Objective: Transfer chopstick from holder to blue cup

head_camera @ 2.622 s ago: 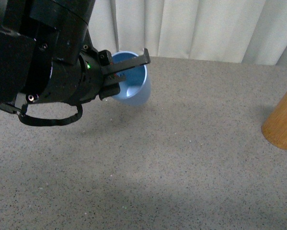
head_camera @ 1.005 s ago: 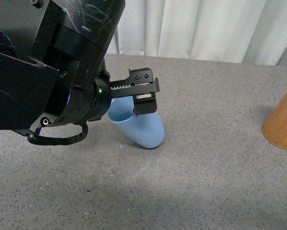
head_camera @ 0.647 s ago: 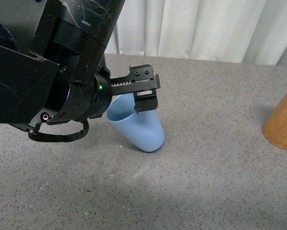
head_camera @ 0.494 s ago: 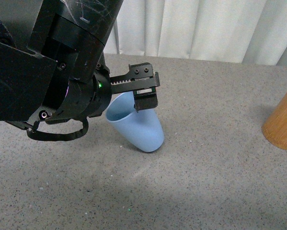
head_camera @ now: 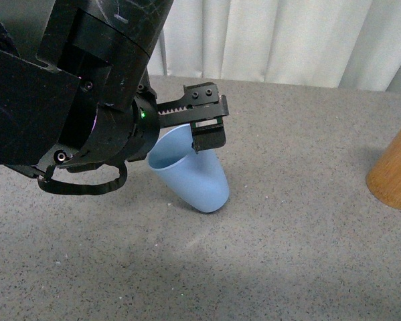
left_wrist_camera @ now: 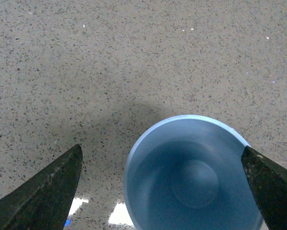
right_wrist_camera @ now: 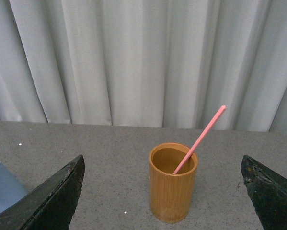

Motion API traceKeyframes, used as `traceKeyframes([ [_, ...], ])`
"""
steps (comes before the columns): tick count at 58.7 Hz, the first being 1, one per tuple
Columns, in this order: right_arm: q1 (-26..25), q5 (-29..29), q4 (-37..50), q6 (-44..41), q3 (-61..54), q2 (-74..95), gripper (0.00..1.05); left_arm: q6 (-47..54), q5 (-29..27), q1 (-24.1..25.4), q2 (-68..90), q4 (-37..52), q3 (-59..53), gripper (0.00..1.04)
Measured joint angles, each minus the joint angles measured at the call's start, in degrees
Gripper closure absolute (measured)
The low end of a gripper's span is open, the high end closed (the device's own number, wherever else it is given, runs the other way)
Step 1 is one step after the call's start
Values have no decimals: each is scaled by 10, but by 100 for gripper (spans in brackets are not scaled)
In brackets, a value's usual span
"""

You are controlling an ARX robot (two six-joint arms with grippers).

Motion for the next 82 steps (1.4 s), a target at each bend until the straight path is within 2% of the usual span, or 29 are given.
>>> traceKeyframes([
  [43,0,0,0,0,0,0,10,-19,0,-15,-16,-7,-11,7],
  [82,0,0,0,0,0,0,10,-23,0,-7,-32,-12,-26,7],
])
